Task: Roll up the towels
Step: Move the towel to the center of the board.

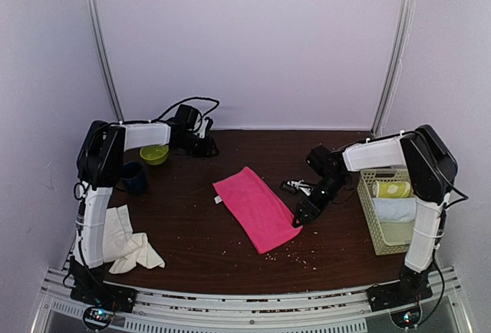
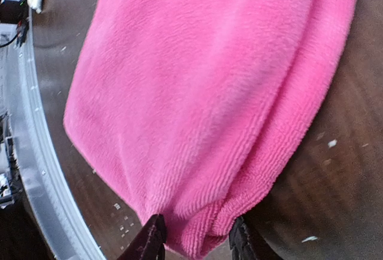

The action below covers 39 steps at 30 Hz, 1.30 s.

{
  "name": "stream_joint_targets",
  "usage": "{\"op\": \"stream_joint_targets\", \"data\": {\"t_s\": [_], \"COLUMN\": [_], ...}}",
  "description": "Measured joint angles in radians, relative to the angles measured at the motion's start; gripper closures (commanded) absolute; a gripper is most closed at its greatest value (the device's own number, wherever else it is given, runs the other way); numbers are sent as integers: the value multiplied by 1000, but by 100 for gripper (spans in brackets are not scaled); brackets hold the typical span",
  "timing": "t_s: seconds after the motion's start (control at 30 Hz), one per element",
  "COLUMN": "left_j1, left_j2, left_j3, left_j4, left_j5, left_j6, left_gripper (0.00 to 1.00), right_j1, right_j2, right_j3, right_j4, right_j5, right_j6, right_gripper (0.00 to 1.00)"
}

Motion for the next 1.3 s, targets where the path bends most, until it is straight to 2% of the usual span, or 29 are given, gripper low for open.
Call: {"op": "stream_joint_targets", "data": {"t_s": [0.13, 0.37, 0.5, 0.67, 0.9, 1.13, 1.3], "left_j1": [-11, -156, -225, -203, -195, -212, -283], "left_j2": [-121, -449, -518, -577, -579, -576, -579], "left_j3": [-72, -418, -593, -779, -834, -835, -837], "left_j4": [-3, 42, 87, 145, 269, 319, 356], "left_j5": [-27, -80, -79, -88, -70, -52, -93], "left_j6": [35, 55, 26, -30, -74, -75, -5], "left_gripper": [63, 63, 63, 63, 66, 65, 64], "right_j1": [-14, -41, -37, -9, 60, 78, 58], "right_j2": [-45, -114, -50, 113, 377, 531, 564], "right_j3": [0, 64, 209, 452, 723, 864, 888], "right_j4": [-80, -21, 33, 91, 142, 143, 151], "right_j5": [-19, 133, 183, 201, 172, 169, 227], "right_j6": [-32, -11, 25, 73, 168, 229, 282], "right_gripper": [60, 60, 62, 71, 74, 74, 77]}}
